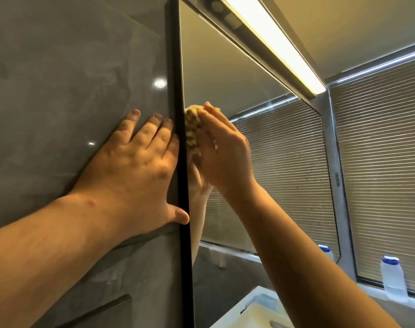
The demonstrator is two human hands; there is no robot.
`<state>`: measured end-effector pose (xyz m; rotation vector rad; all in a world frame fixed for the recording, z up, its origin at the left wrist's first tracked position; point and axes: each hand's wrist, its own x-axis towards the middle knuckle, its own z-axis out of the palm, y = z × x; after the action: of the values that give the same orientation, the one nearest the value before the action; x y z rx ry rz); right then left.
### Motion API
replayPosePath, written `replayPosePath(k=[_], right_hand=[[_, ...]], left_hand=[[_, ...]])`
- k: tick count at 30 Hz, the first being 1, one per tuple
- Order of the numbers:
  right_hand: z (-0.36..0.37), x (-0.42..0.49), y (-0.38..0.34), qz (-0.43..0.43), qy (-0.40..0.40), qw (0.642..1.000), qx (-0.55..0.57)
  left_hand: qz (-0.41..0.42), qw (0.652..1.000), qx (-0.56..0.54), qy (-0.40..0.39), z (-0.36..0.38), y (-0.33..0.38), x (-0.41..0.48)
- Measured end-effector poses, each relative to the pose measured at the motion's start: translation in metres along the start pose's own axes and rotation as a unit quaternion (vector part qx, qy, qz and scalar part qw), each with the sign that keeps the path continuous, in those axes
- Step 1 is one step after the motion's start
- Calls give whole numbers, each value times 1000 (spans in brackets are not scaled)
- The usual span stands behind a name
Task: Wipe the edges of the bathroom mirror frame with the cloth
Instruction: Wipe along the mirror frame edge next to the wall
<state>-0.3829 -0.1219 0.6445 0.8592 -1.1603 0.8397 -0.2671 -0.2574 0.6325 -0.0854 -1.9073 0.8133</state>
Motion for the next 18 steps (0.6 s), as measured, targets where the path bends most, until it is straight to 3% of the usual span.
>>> replayPosePath(k=[5, 10, 18], right_hand=[[-6, 26, 19, 82, -14, 996, -30], [-15, 11, 28, 93, -3, 994, -52], [-17, -30, 3, -68, -38, 994, -72]], left_hand=[[2, 1000, -14, 2, 3, -1, -1], [5, 1000, -10, 1, 4, -1, -1], [7, 1000, -30, 5, 7, -2, -1]])
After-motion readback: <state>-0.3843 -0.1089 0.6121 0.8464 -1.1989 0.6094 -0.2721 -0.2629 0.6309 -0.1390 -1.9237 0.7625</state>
